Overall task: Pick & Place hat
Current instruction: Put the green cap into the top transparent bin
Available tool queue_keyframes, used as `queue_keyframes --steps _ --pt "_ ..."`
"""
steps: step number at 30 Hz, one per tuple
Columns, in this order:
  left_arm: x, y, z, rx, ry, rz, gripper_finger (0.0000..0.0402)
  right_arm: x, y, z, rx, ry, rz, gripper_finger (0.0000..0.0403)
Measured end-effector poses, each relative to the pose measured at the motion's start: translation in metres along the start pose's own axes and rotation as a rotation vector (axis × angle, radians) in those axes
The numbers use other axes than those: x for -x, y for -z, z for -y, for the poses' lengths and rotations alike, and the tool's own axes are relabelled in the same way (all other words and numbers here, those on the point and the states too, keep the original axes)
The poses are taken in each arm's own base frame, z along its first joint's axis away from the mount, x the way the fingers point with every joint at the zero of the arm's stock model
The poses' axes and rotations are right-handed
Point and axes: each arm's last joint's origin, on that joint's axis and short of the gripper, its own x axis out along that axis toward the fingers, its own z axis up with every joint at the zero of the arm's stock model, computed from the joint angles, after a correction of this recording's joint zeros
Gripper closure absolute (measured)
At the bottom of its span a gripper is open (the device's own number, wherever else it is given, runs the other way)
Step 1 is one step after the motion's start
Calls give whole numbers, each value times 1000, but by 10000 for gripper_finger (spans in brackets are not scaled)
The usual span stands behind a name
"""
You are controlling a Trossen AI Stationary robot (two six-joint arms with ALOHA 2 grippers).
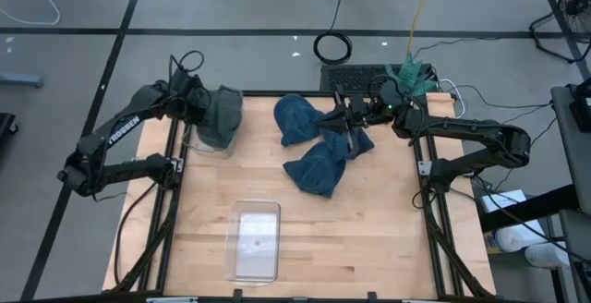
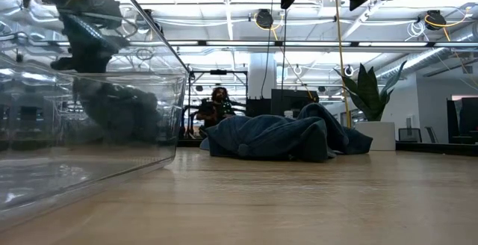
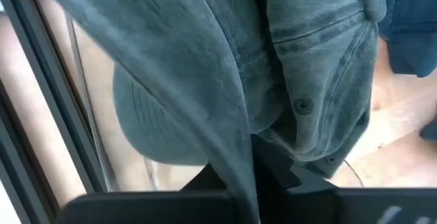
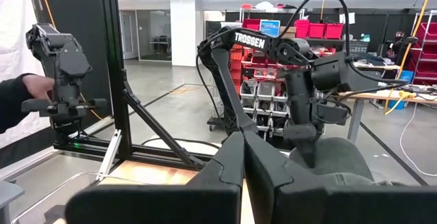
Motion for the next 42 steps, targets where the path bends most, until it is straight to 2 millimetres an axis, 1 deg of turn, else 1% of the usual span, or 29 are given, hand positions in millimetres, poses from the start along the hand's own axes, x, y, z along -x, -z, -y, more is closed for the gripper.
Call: queue_keyframes --steps 5,12,17,21,25,28,30,32,36,42 --pt "-3 -3 3 -53 -13 41 311 0 0 0 0 0 0 403" --pt "-2 0 6 -140 1 16 197 0 0 0 0 0 1 403" --pt "8 -3 8 -195 -10 20 130 0 -1 0 4 0 6 403" --pt "26 -8 10 -197 -92 36 93 0 -1 0 5 0 7 403" --pt "49 -15 12 -180 -176 90 68 0 -1 0 5 0 7 403" --pt "64 -20 15 -170 -182 144 57 0 -1 0 5 0 7 403" --pt "72 -23 17 -173 -184 174 54 0 -1 0 5 0 7 403" --pt "75 -24 17 -174 -188 192 53 0 -1 0 4 0 6 403" --pt "70 -23 16 -166 -191 178 53 0 -1 0 4 0 6 403" --pt "41 -16 12 -211 -220 126 53 0 -1 0 3 0 5 403"
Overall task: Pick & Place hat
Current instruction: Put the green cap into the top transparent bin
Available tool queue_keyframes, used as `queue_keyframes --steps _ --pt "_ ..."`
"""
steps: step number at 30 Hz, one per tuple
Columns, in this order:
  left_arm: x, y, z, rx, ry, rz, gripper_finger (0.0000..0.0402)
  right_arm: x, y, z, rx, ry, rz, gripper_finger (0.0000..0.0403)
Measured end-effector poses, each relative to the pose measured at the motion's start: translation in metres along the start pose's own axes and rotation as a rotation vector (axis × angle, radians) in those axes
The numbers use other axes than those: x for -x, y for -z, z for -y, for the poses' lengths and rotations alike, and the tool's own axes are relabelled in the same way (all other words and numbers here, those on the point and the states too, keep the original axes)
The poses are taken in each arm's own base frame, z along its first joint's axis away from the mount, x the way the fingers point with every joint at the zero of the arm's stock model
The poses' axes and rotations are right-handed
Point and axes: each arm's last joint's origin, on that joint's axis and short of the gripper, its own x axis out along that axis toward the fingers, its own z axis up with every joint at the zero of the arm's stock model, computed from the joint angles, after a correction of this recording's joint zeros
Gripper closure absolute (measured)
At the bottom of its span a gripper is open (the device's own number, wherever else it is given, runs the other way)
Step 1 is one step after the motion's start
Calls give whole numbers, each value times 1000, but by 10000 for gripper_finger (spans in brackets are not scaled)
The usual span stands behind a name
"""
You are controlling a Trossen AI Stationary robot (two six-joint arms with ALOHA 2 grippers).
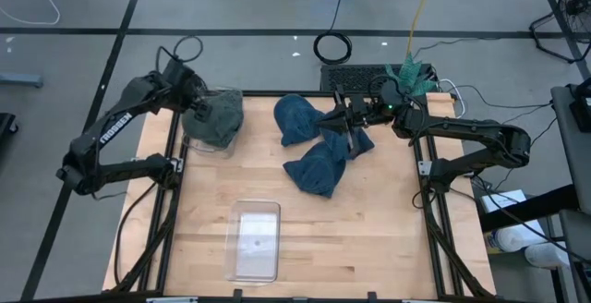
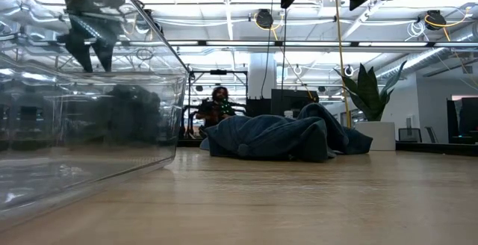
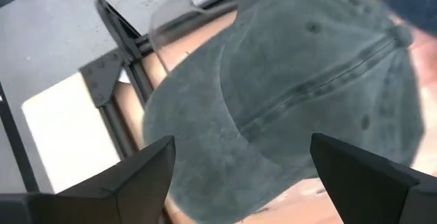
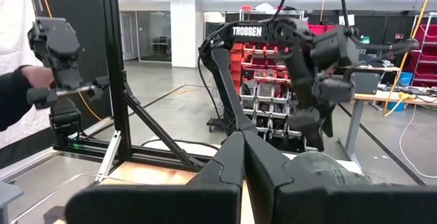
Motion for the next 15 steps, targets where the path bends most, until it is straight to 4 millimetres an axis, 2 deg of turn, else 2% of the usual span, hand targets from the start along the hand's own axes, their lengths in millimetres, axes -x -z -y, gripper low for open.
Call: queue_keyframes --steps 8,15 --pt "-50 14 6 -28 -17 42 53 0 0 0 0 0 0 403" --pt "-80 30 13 -45 109 63 53 0 0 0 0 0 0 403"
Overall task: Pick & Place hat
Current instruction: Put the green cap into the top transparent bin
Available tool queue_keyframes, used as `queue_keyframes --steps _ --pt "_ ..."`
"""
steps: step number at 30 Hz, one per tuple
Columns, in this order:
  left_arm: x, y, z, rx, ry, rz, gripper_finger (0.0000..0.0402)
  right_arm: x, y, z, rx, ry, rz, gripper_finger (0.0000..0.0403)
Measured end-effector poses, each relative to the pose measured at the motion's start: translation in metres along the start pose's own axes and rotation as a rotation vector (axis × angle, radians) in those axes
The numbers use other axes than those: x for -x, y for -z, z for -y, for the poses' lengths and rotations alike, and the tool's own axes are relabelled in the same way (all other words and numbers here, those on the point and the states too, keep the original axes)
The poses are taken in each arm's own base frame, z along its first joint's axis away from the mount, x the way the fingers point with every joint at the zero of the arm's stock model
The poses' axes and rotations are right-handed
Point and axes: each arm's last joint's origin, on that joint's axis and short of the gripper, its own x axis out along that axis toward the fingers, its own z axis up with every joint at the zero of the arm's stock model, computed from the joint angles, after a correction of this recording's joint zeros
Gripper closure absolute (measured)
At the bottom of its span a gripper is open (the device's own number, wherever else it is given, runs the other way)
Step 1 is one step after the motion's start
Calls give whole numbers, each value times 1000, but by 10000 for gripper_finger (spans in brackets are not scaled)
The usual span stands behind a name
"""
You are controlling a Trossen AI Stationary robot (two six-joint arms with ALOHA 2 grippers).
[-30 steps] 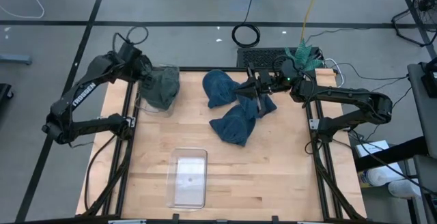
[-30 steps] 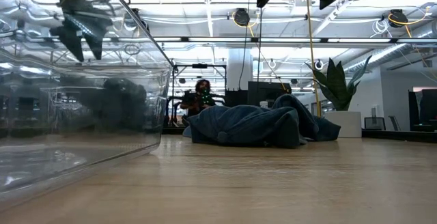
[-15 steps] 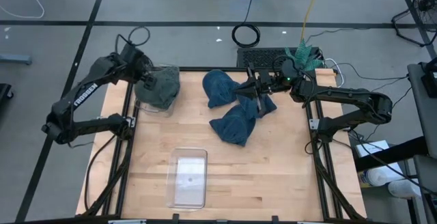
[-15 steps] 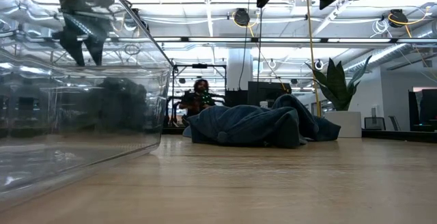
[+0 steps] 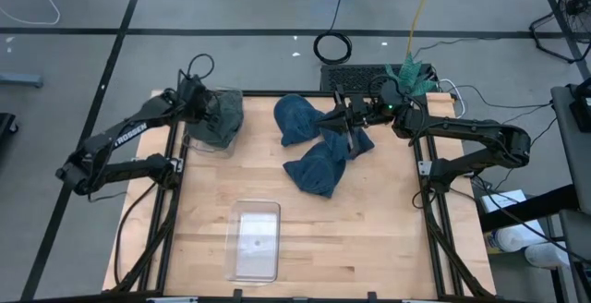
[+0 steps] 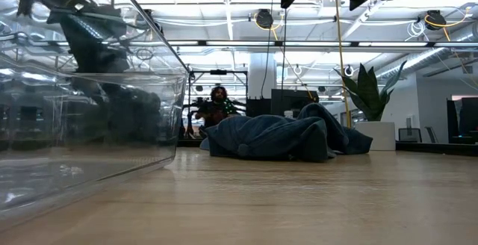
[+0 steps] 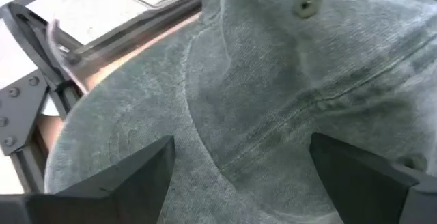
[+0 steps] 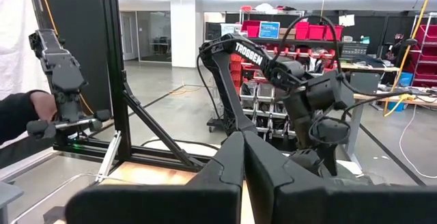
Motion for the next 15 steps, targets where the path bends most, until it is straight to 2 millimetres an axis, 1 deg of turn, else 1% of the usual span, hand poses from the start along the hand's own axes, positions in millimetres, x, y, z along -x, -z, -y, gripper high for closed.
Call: queue_keyframes --steps 7,15 --pt "-12 9 -1 7 -28 7 53 0 0 0 0 0 0 403" --pt "-23 15 1 36 69 46 53 0 0 0 0 0 0 403"
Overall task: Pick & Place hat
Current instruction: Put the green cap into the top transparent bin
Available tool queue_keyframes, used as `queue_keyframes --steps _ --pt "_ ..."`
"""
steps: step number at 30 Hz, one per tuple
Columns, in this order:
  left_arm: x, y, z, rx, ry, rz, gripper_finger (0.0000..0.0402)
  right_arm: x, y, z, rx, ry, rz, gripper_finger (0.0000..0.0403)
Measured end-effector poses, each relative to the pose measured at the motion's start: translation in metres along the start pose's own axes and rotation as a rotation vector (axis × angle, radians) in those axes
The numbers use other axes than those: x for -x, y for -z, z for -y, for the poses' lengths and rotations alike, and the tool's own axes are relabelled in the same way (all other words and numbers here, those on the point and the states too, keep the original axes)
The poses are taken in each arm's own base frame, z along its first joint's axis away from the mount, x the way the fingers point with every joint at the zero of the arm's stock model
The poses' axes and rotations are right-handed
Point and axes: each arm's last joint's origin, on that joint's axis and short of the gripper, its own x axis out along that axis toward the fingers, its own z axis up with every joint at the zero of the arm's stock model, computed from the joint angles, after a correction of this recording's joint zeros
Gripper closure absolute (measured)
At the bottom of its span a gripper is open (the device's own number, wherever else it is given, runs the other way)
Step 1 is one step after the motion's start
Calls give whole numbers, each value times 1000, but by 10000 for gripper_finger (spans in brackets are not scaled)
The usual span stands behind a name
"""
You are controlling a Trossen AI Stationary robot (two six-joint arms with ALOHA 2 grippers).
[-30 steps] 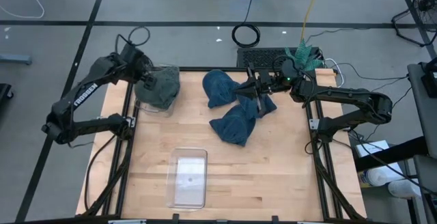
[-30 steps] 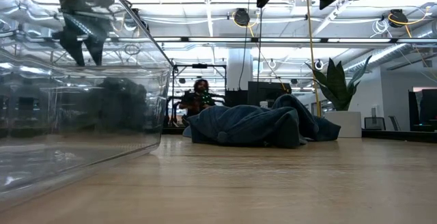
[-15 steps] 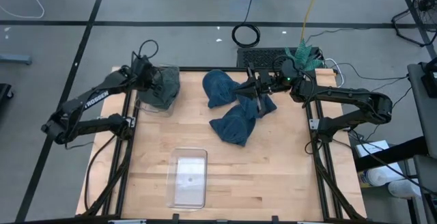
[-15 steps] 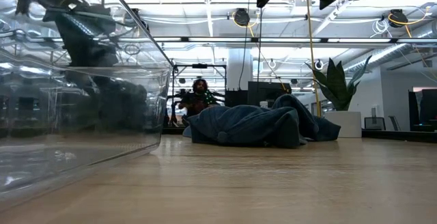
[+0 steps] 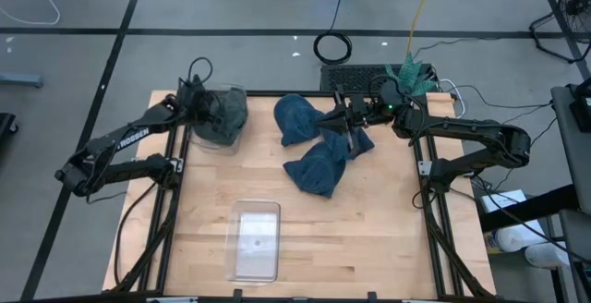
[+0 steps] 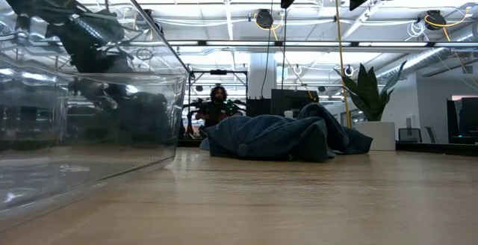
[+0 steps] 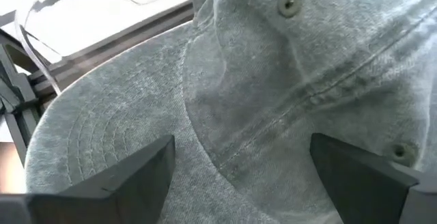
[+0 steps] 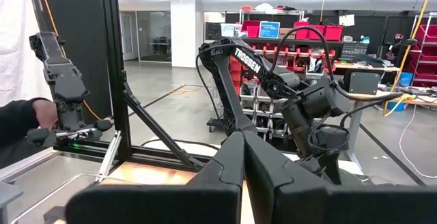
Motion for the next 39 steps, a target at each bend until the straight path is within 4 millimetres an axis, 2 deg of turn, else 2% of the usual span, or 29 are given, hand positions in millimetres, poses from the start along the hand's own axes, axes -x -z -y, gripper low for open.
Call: queue_keyframes --steps 13,30,39 --pt "-23 5 -5 68 -36 -83 53 0 0 0 0 0 0 403" --pt "-29 4 -5 141 -43 -91 55 0 1 0 -4 0 -6 403" --pt "-30 3 -4 167 -57 -79 131 0 1 0 -4 0 -6 403"
